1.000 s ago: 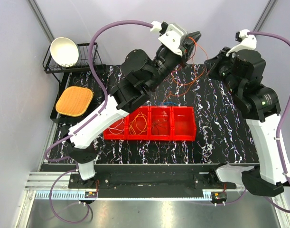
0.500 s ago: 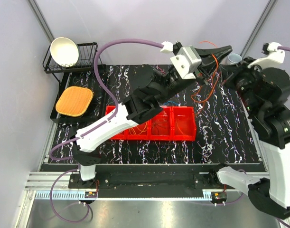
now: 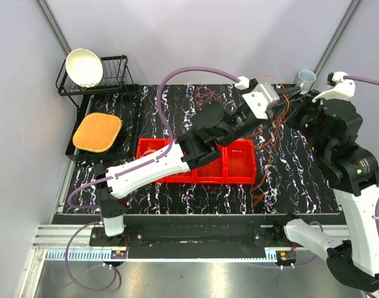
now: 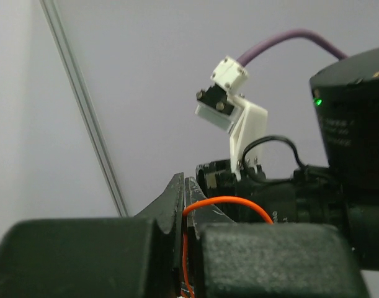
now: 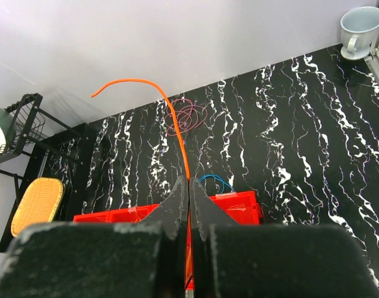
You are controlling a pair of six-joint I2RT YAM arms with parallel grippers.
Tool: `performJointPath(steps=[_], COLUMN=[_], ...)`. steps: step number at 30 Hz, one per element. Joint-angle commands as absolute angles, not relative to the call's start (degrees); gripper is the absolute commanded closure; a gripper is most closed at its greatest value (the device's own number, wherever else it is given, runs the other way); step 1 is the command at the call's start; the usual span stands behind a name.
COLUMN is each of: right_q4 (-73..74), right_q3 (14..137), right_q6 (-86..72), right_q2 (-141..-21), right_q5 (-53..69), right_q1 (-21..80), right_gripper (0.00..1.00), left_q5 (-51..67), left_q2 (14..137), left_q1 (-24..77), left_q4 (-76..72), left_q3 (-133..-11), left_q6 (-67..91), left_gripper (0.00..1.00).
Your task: Untangle the cables
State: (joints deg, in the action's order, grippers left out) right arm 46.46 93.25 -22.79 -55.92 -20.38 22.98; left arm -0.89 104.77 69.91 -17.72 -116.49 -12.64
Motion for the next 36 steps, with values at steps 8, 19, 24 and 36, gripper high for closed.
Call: performJointPath(steps=[8,19,24,36], right_q4=[42.7,39.6,38.9,36.7], right_q3=[98.8,105.5,106.1,97.2], right_q6=[-21.1,-19.0,-18.3,-19.7], right_q2=[-59.0,-64.9,-66.2,-65.7], right_q5=[-22.5,-22.3,-22.8,-21.3], right_q1=[23.1,23.2,23.2,23.2], right_gripper=[1.0,1.0,1.0,1.0], left_q5=[-3.0,1.0,1.6,0.4], left_q2=[108.4,111.6,111.7,105.9], left_q1=[69.8,64.8,64.2,61.4], left_q4=[-21.2,-20.1,-20.5,-28.5], left_q3=[-128.4,-137.0,-136.8,-119.5], left_q6=[-15.9,-10.3,-10.5,-6.9], left_gripper=[1.0,1.0,1.0,1.0])
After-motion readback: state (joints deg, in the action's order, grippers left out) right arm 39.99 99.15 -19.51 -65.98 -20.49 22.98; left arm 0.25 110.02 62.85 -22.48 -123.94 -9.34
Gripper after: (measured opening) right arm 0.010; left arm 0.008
